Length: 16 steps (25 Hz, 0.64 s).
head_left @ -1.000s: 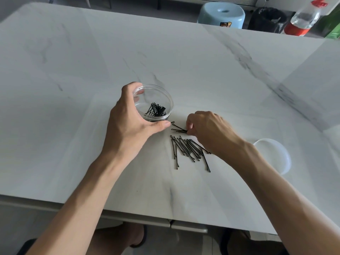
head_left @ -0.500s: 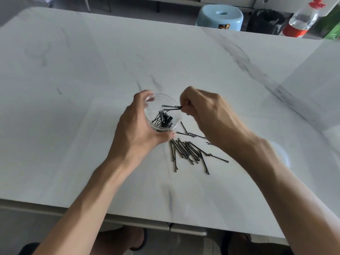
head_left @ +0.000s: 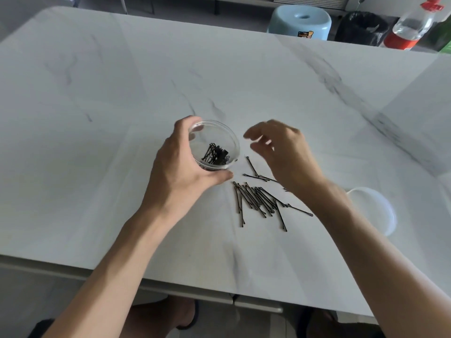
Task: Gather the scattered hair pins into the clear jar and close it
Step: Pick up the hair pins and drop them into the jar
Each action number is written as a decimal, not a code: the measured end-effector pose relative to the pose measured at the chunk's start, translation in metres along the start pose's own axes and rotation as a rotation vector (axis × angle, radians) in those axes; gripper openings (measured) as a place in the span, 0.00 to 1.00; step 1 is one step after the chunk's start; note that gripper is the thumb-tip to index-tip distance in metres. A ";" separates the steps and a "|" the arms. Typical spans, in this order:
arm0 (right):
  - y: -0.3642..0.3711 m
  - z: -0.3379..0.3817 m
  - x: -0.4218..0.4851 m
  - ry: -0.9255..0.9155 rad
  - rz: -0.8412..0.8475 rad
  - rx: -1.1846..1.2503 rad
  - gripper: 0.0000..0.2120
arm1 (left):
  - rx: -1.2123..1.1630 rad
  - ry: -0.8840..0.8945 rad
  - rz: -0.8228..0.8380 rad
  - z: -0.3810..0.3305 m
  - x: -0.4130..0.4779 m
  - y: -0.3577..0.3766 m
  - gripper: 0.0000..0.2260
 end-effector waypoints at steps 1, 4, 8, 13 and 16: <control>0.015 -0.007 -0.002 0.012 0.090 -0.066 0.10 | -0.004 -0.021 -0.028 0.005 0.001 -0.007 0.40; 0.050 -0.005 -0.013 -0.034 0.308 -0.179 0.13 | -0.028 -0.076 -0.088 0.017 0.003 -0.021 0.40; 0.048 0.000 -0.011 -0.075 0.289 -0.256 0.05 | -0.038 -0.077 -0.083 0.017 0.003 -0.023 0.40; 0.058 0.009 -0.020 -0.153 0.250 -0.448 0.01 | -0.038 -0.064 -0.058 0.014 0.001 -0.017 0.39; 0.031 0.006 -0.015 -0.056 0.169 -0.304 0.01 | -0.035 -0.062 -0.058 0.013 0.002 -0.017 0.39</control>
Point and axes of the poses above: each hand's wrist, its own x-axis towards the middle knuckle, its own y-axis out of the palm, z = x × y, the point moved 10 cm from there along x, towards the middle knuckle, and after that the axes turned 5 degrees about x, right-handed, at the moved point
